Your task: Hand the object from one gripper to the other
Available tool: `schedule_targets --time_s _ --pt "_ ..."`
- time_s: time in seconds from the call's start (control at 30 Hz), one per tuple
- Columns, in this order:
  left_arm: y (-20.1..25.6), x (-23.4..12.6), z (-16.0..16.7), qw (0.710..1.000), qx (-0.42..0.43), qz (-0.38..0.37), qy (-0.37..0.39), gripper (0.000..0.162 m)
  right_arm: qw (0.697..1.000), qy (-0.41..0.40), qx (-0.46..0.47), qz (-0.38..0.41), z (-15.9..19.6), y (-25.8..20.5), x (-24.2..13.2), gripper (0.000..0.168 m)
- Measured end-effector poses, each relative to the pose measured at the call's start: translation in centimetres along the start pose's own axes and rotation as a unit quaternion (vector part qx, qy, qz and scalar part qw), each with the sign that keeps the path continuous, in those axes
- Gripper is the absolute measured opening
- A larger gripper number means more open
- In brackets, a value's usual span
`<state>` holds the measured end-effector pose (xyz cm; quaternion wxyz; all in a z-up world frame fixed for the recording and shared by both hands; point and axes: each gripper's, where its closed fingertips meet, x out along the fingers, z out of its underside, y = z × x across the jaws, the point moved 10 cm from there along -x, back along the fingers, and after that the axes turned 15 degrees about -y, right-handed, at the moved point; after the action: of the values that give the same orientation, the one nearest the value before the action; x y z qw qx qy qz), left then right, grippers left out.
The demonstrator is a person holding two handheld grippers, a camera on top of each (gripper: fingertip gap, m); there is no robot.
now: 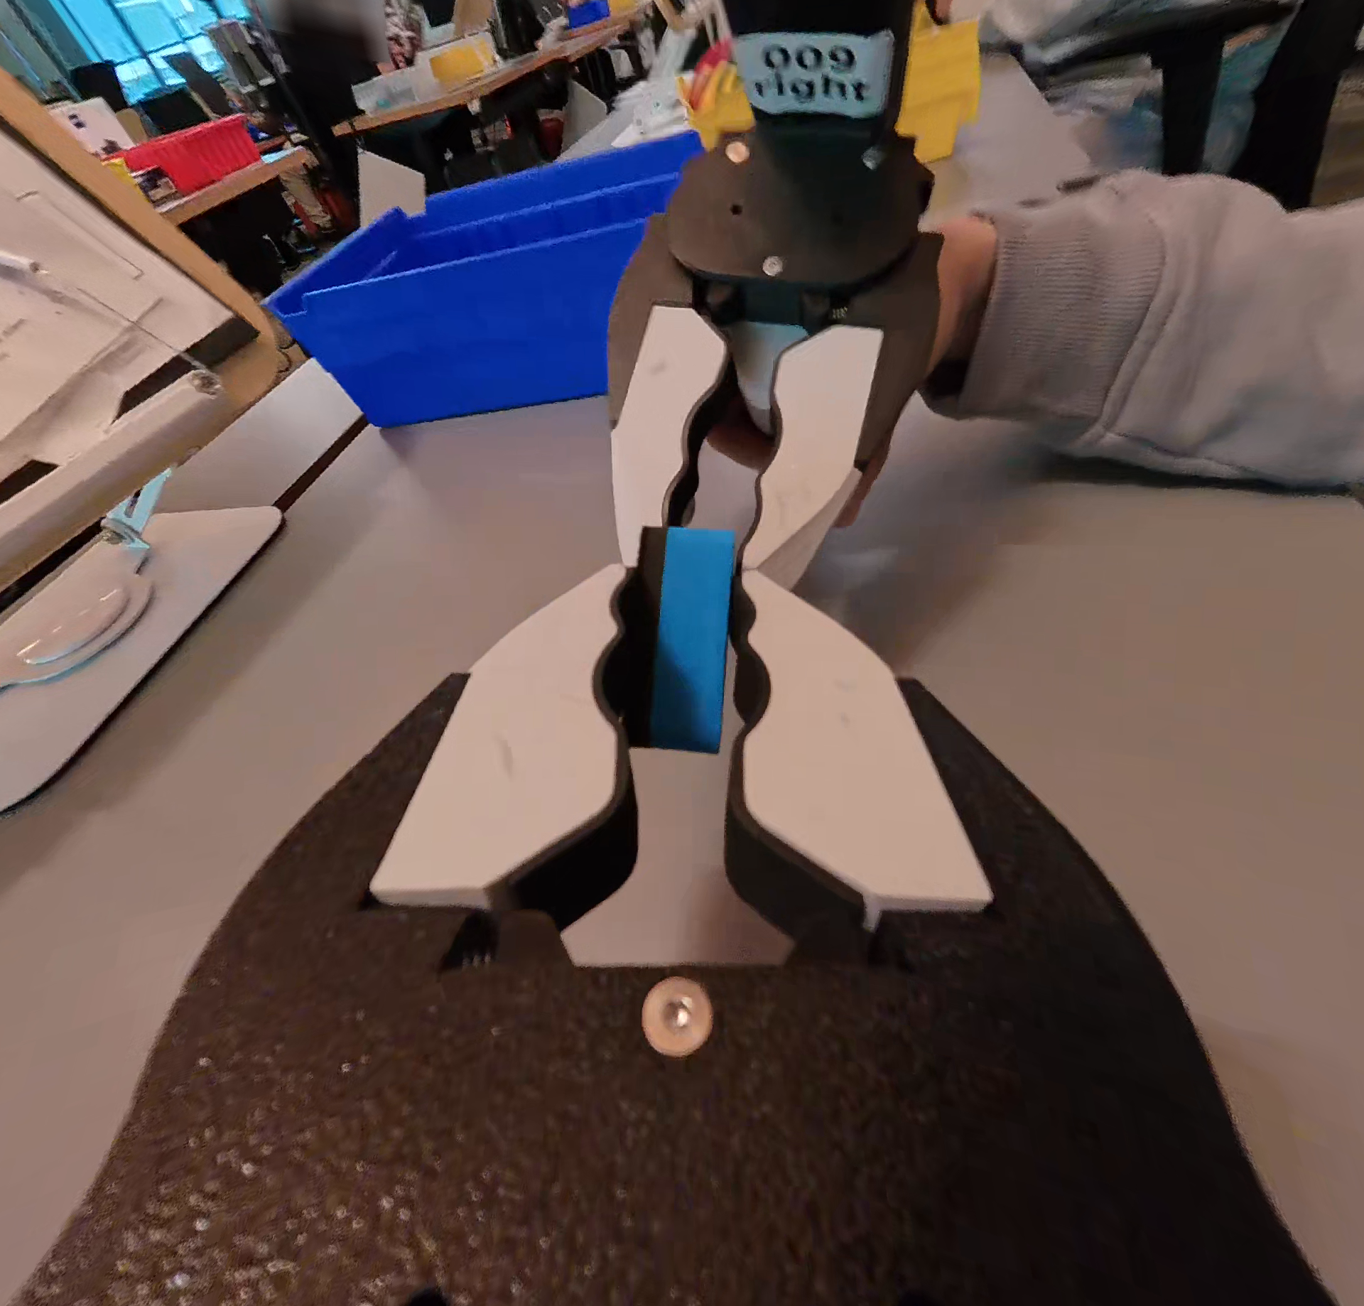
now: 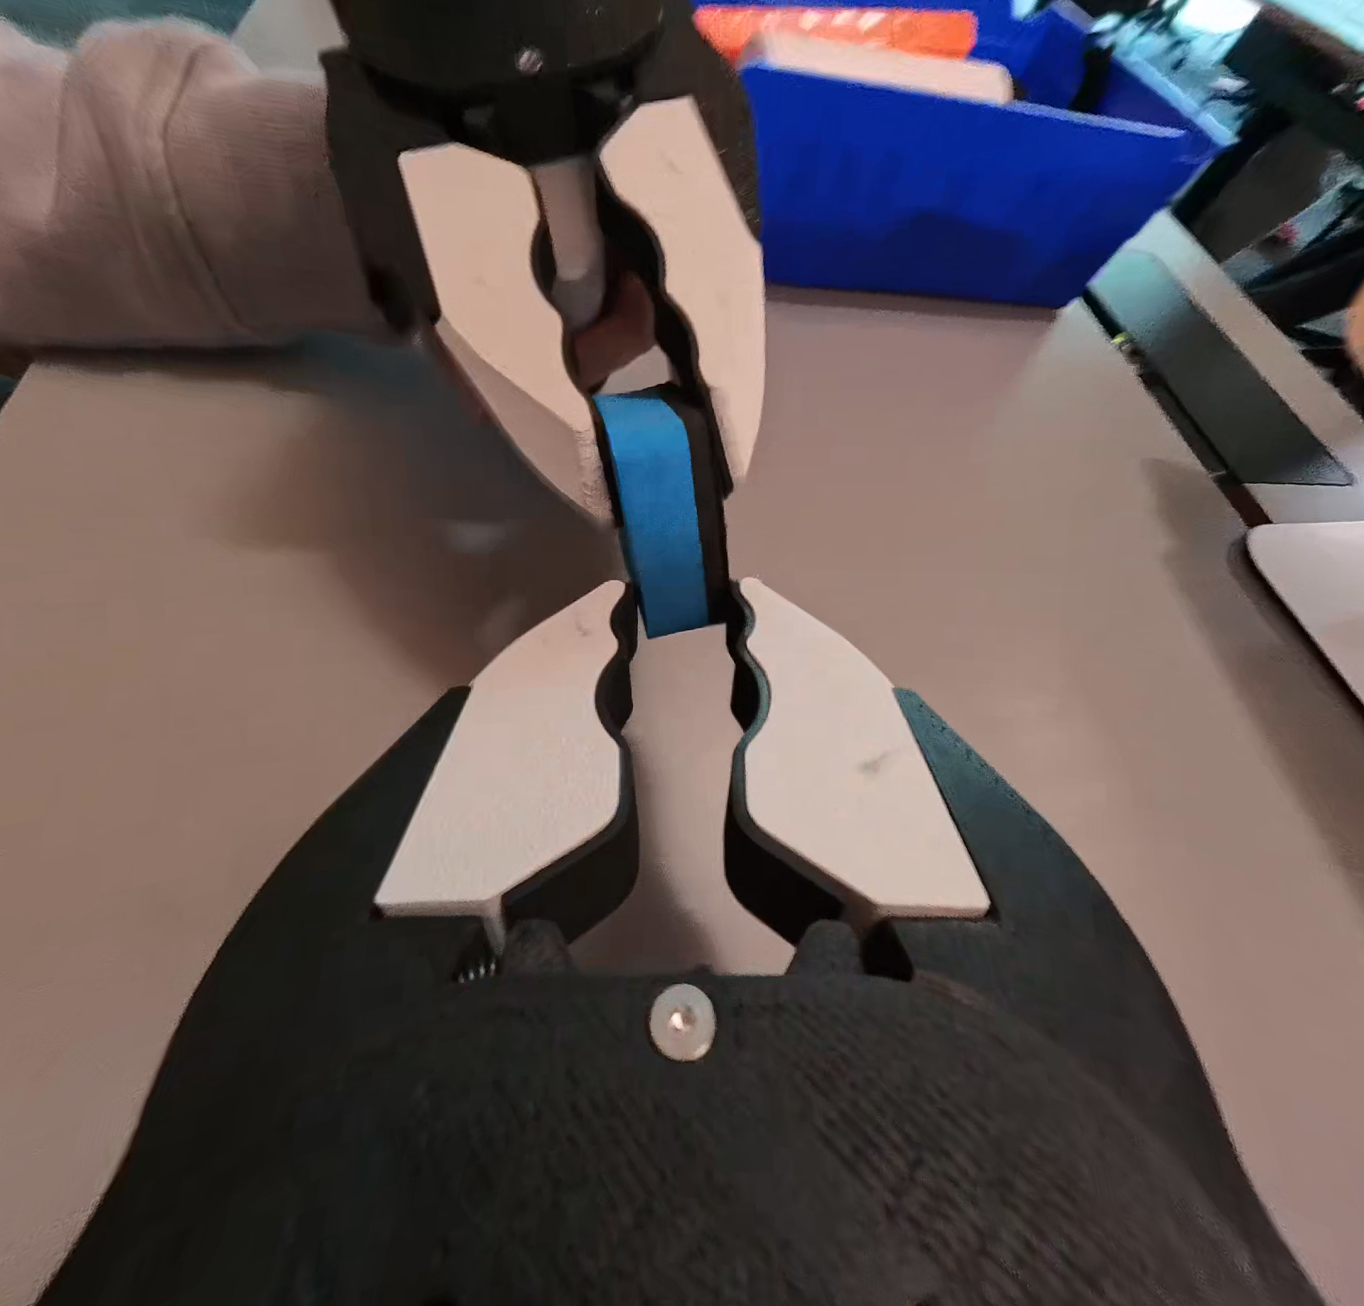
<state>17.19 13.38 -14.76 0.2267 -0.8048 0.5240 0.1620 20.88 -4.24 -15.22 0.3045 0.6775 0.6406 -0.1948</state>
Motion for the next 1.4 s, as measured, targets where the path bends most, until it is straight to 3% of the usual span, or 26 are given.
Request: schedule_targets --time_s 0.13,0.27,0.4,0.47,0.57,0.67,0.73,0.8,0.87,1.0,1.07,1.17,1.27,1.37,1.4 --pt "-1.2 -1.4 -0.3 0.99 -0.081 -0.019 0.117 0.022 0.988 0.132 0.076 0.011 -0.5 0.8 -1.0 0.032" --pt "-2.1 -2.6 -0.3 0.937 -0.199 0.03 0.285 0.022 0.958 0.253 0.135 -0.018 -1.3 0.9 -1.0 0.041" --pt "-2.2 -2.0 0.2 0.91 -0.233 0.066 0.337 0.022 0.934 0.303 0.181 -0.06 -1.8 0.5 0.2 0.036" --pt "-2.0 -1.6 0.2 0.916 -0.223 0.064 0.329 0.022 0.937 0.294 0.178 -0.059 -1.9 0.3 0.6 0.026" --pt "-2.0 -1.8 0.1 0.919 -0.217 0.076 0.322 0.023 0.948 0.286 0.137 -0.025 -2.0 0.2 0.2 0.024" --pt "-2.0 -2.0 0.0 0.927 -0.215 0.07 0.299 0.031 0.958 0.271 0.066 0.069 -1.8 0.0 -0.4 0.024" --pt "-2.2 -2.0 -0.1 0.938 -0.221 0.063 0.26 0.058 0.955 0.239 -0.019 0.175 -1.5 -0.2 -0.8 0.024" --pt "-2.3 -1.8 -0.1 0.944 -0.236 0.106 0.203 0.081 0.944 0.184 -0.117 0.247 -1.2 -0.6 -0.9 0.024" --pt "-2.4 -1.5 0.0 0.94 -0.258 0.151 0.165 0.091 0.928 0.15 -0.187 0.287 -1.1 -1.0 -0.7 0.024" --pt "-2.6 -0.6 0.7 0.92 -0.313 0.202 0.125 0.078 0.907 0.156 -0.247 0.304 -1.4 -1.9 -0.6 0.023" --pt "-2.7 -0.5 1.0 0.906 -0.326 0.239 0.128 0.08 0.898 0.151 -0.266 0.315 -1.5 -2.1 -0.6 0.023" --pt "-2.6 -0.5 1.2 0.895 -0.324 0.276 0.133 0.06 0.895 0.136 -0.283 0.318 -1.4 -2.1 -0.5 0.023" --pt "-2.6 -0.5 1.4 0.9 -0.313 0.277 0.123 0.06 0.897 0.136 -0.283 0.311 -1.4 -2.2 -0.4 0.023" --pt "-2.6 -0.6 1.6 0.927 -0.279 0.226 0.108 0.059 0.917 0.125 -0.245 0.289 -1.2 -1.9 0.0 0.024" --pt "-2.7 -0.7 1.6 0.938 -0.26 0.199 0.109 0.059 0.929 0.137 -0.215 0.267 -1.0 -1.7 0.0 0.034"
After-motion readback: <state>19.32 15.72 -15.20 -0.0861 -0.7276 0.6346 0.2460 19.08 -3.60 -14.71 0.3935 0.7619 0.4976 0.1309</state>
